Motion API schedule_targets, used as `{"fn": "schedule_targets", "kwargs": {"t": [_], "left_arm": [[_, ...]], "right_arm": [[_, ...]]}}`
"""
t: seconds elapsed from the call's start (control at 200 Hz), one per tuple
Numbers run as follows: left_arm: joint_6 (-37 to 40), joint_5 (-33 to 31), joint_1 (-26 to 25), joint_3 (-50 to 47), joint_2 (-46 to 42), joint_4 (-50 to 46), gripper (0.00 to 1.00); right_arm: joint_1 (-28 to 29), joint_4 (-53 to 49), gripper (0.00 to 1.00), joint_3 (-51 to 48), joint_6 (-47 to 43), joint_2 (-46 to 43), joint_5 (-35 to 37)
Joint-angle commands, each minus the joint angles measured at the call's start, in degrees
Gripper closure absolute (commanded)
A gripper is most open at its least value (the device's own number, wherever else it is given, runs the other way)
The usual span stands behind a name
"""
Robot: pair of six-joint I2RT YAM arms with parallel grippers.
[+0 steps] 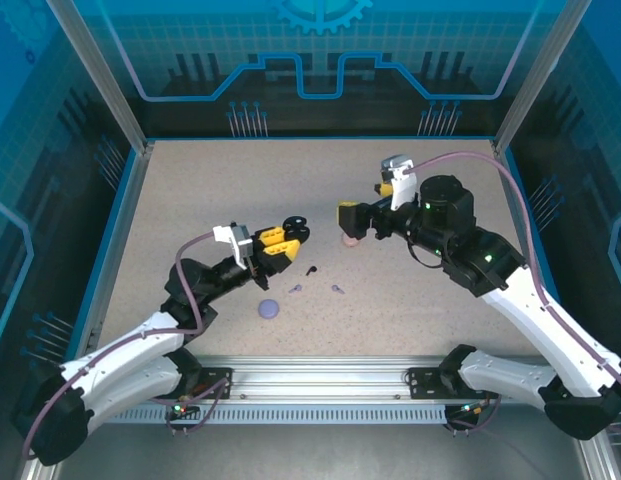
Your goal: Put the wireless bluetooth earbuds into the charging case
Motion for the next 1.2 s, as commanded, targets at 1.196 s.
{"fn": "schedule_targets", "kwargs": {"t": [1.196], "left_arm": [[4.7,-4.0,-0.5,0.3,-10.8,-8.7,0.97]], "right_arm": [[8.7,-8.1,0.38,12.0,10.8,58.3,5.4]]}}
